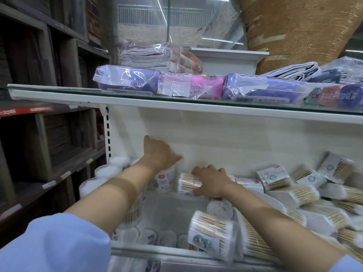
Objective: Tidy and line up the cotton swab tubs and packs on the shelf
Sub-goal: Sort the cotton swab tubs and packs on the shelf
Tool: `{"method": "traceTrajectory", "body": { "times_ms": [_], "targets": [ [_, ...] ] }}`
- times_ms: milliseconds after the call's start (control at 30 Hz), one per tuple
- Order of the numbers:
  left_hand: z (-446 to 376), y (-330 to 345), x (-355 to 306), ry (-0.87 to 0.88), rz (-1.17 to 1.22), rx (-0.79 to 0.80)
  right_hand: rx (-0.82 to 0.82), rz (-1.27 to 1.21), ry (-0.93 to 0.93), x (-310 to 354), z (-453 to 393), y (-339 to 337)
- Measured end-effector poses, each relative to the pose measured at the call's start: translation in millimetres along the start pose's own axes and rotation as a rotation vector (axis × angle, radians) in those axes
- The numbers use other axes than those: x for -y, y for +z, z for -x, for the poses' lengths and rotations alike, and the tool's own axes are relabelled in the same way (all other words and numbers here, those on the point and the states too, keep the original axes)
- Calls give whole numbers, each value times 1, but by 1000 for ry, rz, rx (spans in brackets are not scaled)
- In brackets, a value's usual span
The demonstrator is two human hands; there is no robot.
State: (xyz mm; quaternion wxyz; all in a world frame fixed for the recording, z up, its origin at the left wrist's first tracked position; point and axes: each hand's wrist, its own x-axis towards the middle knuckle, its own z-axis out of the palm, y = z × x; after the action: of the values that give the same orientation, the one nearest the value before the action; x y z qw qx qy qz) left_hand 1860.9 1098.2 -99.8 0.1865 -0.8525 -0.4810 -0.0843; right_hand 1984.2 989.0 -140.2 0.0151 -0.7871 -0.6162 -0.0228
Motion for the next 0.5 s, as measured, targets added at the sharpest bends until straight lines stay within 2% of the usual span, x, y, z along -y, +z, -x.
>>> {"method": "traceTrajectory", "body": {
  "times_ms": [100, 300, 433, 500],
  "targets": [
    [-1, -2, 6, -10, 39, 42, -5, -4, -4, -1, 0, 0],
    [4, -13, 23, -3, 167, 20, -71, -129, 15, -5, 4, -7],
    [14, -24, 28, 66, 315, -53, -154, -353, -31, -7, 16, -19],
    [23, -27, 25, 112, 492, -88, -192, -498, -68, -7, 27, -26]
  ]
}}
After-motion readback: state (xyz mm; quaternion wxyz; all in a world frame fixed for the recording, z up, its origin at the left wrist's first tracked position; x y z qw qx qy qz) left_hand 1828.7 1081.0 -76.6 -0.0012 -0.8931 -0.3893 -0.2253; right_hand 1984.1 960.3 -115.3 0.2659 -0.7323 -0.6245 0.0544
